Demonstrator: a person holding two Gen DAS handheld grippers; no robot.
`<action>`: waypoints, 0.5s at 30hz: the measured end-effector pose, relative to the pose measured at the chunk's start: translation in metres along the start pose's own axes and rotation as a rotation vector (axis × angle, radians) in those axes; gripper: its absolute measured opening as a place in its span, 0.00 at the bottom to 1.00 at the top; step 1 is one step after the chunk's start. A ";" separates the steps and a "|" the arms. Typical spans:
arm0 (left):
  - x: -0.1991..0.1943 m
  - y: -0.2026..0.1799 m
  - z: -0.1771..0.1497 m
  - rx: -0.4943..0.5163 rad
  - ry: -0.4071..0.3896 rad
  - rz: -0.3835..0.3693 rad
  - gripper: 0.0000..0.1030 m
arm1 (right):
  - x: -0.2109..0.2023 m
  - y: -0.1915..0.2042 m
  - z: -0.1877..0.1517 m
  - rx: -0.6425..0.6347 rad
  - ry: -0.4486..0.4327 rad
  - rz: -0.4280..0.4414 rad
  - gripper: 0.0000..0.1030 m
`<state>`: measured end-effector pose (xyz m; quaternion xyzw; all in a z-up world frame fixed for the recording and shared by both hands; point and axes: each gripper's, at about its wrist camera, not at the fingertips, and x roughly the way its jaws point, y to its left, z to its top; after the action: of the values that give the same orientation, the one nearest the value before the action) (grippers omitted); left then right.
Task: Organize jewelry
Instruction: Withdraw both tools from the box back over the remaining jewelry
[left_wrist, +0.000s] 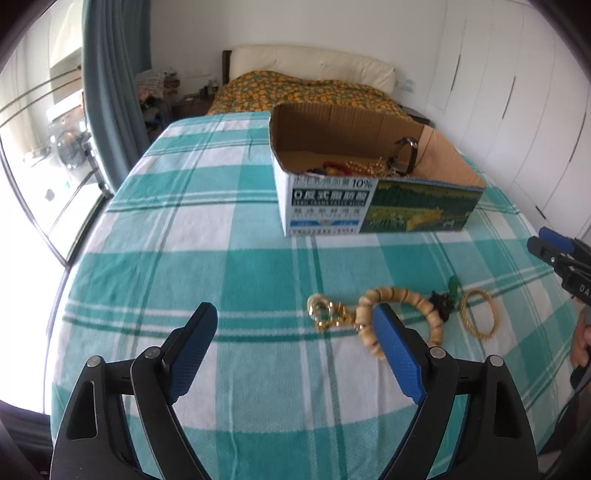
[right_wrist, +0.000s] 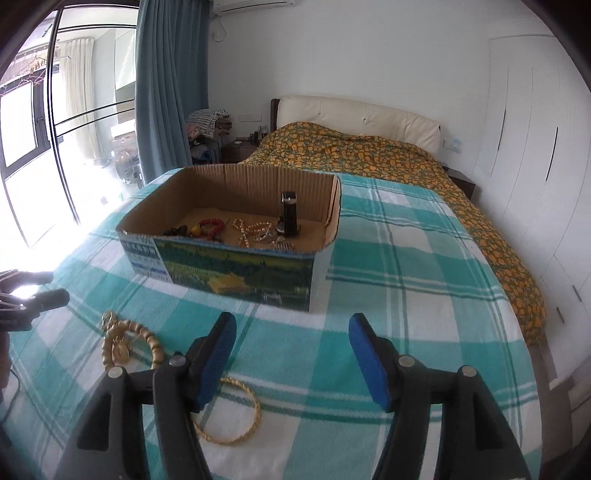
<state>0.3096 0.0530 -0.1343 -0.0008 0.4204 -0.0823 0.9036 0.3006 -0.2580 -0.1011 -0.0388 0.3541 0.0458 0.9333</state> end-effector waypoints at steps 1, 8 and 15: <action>0.000 -0.002 -0.012 -0.002 0.007 0.002 0.85 | -0.003 0.000 -0.015 0.011 0.016 -0.007 0.63; 0.009 -0.022 -0.054 -0.030 0.038 -0.014 0.85 | -0.010 -0.008 -0.074 0.088 0.097 -0.039 0.63; 0.016 -0.036 -0.067 -0.022 0.033 -0.002 0.85 | -0.015 -0.010 -0.091 0.097 0.096 -0.049 0.63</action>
<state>0.2637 0.0200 -0.1869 -0.0096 0.4360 -0.0784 0.8965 0.2304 -0.2781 -0.1586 -0.0043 0.3992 0.0039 0.9168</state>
